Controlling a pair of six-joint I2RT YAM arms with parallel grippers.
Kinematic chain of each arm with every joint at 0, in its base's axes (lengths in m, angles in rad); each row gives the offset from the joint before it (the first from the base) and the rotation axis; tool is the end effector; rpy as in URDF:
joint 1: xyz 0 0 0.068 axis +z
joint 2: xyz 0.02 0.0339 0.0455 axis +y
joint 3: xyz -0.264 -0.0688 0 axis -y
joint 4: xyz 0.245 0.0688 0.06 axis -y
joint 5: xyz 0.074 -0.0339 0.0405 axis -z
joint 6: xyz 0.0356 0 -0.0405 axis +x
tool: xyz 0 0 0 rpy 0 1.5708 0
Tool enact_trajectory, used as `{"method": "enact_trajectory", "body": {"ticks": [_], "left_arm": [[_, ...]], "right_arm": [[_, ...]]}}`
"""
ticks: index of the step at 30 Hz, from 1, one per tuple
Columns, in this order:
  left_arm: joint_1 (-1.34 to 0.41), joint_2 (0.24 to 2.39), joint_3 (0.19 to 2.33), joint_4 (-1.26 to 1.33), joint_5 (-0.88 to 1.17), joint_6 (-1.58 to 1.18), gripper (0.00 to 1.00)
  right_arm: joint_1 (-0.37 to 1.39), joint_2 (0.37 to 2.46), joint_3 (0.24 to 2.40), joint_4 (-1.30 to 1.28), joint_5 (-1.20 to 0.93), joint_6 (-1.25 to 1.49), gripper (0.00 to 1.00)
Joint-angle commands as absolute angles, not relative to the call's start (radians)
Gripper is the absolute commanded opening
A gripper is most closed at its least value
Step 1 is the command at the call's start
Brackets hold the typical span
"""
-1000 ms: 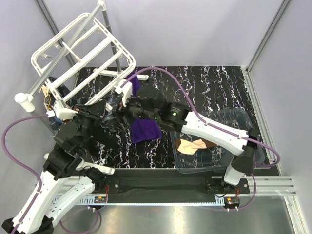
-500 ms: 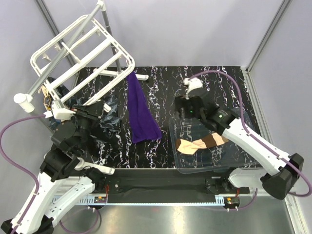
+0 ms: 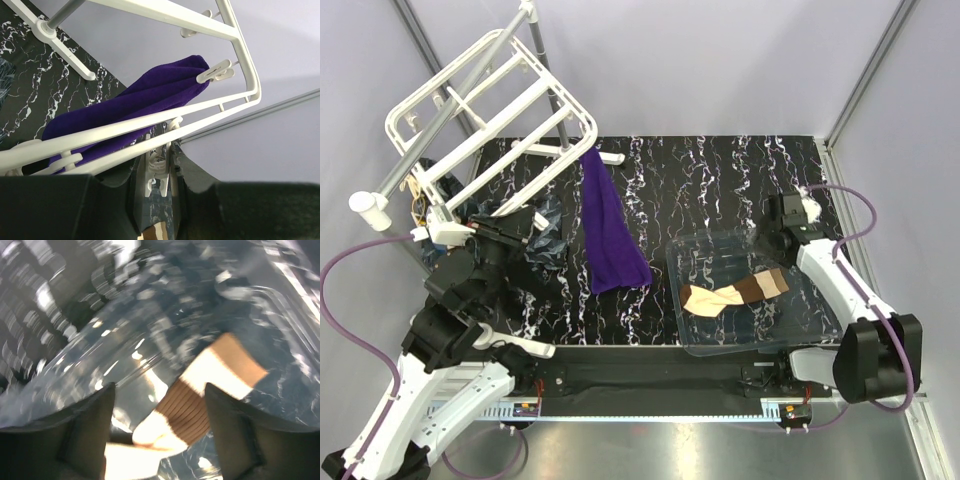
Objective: Clip the socks to the hanger
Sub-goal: Pick up the sock from the bin.
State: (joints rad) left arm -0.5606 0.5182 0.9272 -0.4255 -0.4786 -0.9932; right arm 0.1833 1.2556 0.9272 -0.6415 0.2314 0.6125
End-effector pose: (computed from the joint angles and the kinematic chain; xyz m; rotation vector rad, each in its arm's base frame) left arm 0.0910 -0.0378 0.3950 -0.7197 1.4829 -0.8264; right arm 0.2481 0.0377 0.2526 0.6207 2.4250 0.0323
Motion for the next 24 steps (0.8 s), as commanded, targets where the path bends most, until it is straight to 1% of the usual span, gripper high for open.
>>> {"method": "enact_trajectory", "body": {"ticks": [1,3,8,13,18,20,21,24], "left_arm": [[-0.561,0.505,0.936,-0.397,-0.451,-0.974,0.00],[-0.560,0.494,0.930,-0.394,-0.448,-0.974,0.00],[-0.560,0.479,0.920,-0.382,-0.446,-0.976,0.00],[-0.560,0.483,0.919,-0.380,-0.443,-0.979,0.00],[-0.560,0.485,0.919,-0.379,-0.445,-0.979,0.00],[-0.560,0.486,0.920,-0.377,-0.442,-0.980,0.00],[-0.560,0.488,0.922,-0.380,-0.440,-0.979,0.00],[-0.560,0.488,0.923,-0.383,-0.437,-0.980,0.00]], "right_arm": [[0.104,1.267,0.881,-0.600,0.322,0.793,0.73],[0.101,1.285,0.879,-0.604,0.359,0.845,0.71],[0.101,1.385,0.870,-0.647,0.400,1.009,0.70],[0.101,1.477,0.833,-0.667,0.367,1.123,0.70],[0.101,1.480,0.744,-0.591,0.321,1.158,0.68],[0.101,1.483,0.733,-0.580,0.333,1.167,0.64],[0.101,1.485,0.727,-0.578,0.336,1.166,0.60],[0.101,1.477,0.732,-0.590,0.359,1.152,0.45]]}}
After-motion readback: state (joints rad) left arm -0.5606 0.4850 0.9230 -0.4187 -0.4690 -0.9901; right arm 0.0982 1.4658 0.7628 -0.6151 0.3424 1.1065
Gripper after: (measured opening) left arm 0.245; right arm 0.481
